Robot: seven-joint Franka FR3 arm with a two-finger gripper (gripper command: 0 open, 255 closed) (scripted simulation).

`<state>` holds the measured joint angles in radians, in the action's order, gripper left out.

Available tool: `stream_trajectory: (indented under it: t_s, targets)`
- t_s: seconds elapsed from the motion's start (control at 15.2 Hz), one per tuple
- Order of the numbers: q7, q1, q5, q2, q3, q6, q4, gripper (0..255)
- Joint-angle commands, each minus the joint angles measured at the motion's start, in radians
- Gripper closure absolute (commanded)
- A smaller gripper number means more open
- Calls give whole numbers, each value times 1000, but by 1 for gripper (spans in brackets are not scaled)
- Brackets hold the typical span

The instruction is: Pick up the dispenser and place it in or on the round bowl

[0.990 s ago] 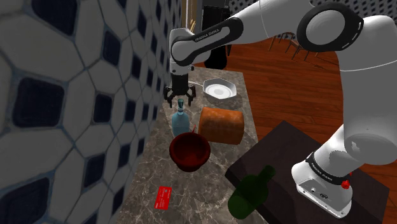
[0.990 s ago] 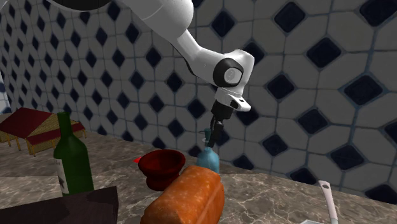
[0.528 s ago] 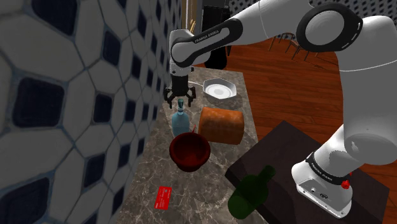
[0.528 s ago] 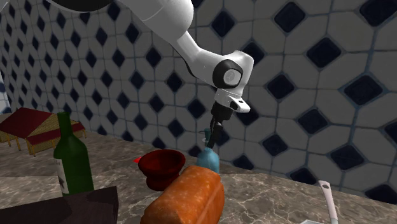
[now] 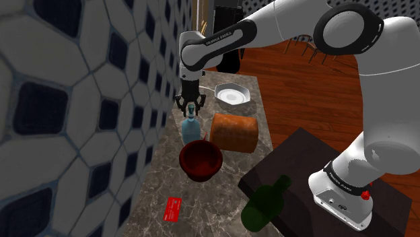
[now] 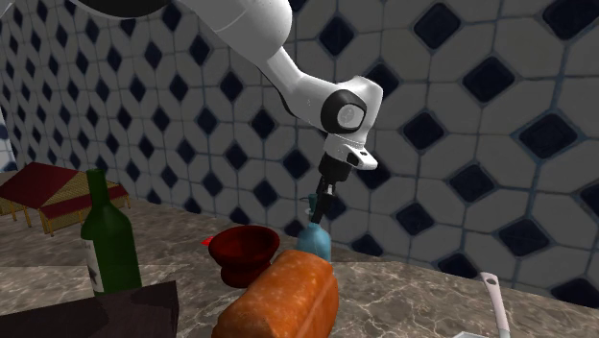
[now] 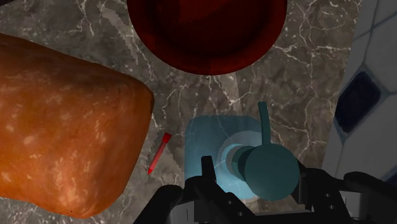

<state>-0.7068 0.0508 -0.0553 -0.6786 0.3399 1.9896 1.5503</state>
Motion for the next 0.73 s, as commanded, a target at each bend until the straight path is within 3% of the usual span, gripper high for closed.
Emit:
stream_trajectory:
  t_s: [0.0,0.66]
  targets:
    - [0,0,0,0,0,0,0,255]
    - [-11,-8,-12,61,11,-86,-27,255]
